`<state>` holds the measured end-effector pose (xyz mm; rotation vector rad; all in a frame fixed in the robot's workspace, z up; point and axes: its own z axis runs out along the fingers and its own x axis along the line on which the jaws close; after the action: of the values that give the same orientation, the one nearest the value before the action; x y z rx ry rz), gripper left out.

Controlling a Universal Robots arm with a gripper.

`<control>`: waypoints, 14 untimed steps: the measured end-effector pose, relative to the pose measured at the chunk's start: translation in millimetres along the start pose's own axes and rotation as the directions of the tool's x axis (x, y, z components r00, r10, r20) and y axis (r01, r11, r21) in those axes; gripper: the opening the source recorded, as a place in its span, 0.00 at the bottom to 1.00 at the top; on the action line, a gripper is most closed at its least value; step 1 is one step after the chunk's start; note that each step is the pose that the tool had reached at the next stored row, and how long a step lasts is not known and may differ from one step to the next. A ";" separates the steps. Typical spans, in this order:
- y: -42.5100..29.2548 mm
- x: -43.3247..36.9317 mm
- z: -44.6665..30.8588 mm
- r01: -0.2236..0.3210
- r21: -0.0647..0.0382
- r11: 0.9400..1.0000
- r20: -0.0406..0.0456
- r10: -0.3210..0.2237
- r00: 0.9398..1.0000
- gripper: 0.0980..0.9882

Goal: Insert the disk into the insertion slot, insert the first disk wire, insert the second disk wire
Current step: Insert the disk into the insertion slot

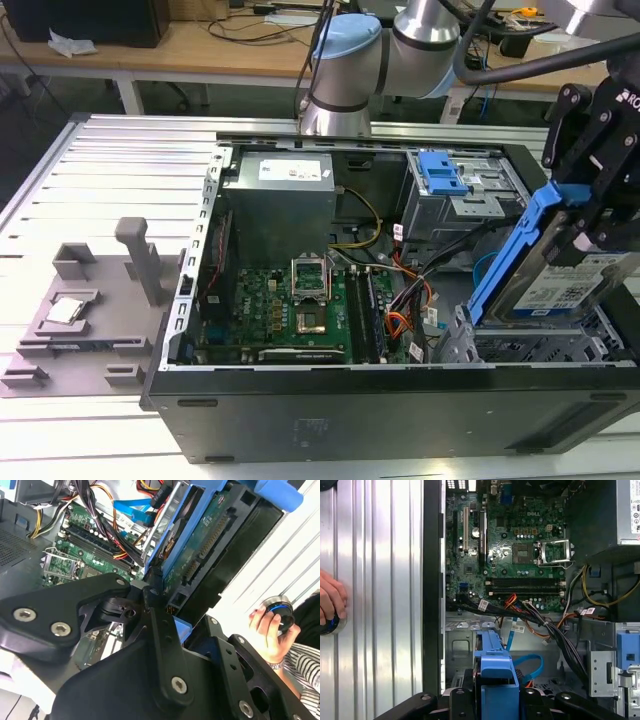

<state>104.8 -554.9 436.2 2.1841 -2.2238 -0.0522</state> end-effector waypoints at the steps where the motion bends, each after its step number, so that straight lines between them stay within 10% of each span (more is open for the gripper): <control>1: 0.0 -0.4 1.2 0.000 0.000 1.000 0.000 0.000 1.000 0.30; 14: 5.9 -1.9 16.1 0.000 0.002 1.000 0.000 0.000 1.000 0.30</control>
<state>98.3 -552.8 420.4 2.1852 -2.2256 -0.0499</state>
